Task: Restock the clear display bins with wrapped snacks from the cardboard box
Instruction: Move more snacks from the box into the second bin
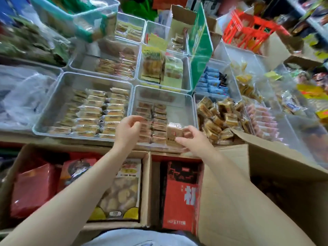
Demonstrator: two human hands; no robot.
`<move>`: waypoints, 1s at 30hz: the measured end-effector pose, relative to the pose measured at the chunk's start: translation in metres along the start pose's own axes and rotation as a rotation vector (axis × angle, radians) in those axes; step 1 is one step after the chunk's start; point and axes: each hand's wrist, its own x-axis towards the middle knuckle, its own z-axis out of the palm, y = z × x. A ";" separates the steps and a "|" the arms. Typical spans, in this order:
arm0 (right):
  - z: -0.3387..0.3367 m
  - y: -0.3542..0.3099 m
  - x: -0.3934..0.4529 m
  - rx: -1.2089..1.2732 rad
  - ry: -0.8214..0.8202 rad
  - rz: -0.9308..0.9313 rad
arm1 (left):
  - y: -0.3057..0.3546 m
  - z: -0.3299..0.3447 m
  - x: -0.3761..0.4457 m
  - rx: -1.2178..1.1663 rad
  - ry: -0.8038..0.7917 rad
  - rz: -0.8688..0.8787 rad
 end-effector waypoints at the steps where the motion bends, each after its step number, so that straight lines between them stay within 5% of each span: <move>1: 0.001 0.003 0.011 -0.006 0.045 0.017 | -0.009 0.000 0.012 0.070 0.010 0.044; 7: 0.007 0.016 0.082 -0.073 0.231 -0.008 | -0.070 0.015 0.048 0.921 -0.321 0.190; 10: 0.004 0.010 0.126 -0.275 0.353 -0.077 | -0.089 0.017 0.045 1.007 -0.298 0.234; 13: 0.006 0.012 0.173 -0.793 0.429 -0.196 | -0.094 0.020 0.045 1.060 -0.277 0.258; 18: 0.026 0.023 0.214 -1.313 0.201 -0.165 | -0.100 0.026 0.044 1.145 -0.249 0.264; 26: 0.043 0.061 0.229 -1.322 -0.148 0.024 | -0.103 0.029 0.046 1.171 -0.242 0.293; 30: 0.040 0.052 0.208 -1.270 -0.162 -0.031 | -0.099 0.026 0.045 1.173 -0.274 0.267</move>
